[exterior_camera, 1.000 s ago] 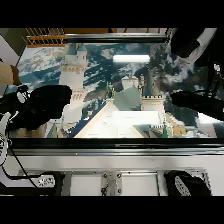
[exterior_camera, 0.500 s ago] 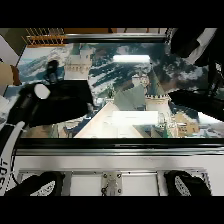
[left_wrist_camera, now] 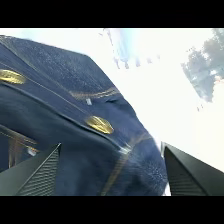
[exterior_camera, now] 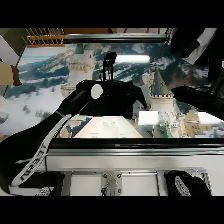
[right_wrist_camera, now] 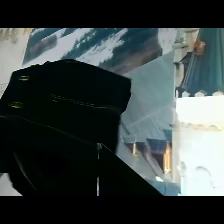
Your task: Fold the clothes and pants, and hang the long-sleeved shirts on hangers.
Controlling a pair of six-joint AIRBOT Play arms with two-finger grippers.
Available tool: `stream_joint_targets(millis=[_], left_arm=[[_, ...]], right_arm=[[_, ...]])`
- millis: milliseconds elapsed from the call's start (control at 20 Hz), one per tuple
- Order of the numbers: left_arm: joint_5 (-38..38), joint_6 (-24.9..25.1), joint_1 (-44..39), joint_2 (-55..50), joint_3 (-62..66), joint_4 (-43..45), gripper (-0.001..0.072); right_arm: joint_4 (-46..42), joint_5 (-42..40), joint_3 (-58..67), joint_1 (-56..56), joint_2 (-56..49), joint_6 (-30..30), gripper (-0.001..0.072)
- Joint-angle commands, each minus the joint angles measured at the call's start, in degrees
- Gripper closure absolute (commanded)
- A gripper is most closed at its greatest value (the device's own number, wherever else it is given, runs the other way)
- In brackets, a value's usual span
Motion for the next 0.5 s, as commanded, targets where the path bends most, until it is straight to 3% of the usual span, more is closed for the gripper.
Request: stream_joint_targets(millis=[0, 200, 450], left_arm=[[-9.7, -1.9, 4.4, -5.5, 9.2, 0.0, 0.0033], [-17.1, -1.8, 21.0, 1.4, -0.4, 0.4, 0.0034], [-15.8, -1.4, 40.9, 9.2, -24.9, -3.3, 0.0034]], right_arm=[[-0.5, -0.2, 0.0, 0.0, 0.0, 0.0, 0.0694], [-0.5, 0.7, 0.0, 0.0, 0.0, 0.0, 0.0694], [-0.3, 0.7, 0.0, 0.0, 0.0, 0.0, 0.0694]])
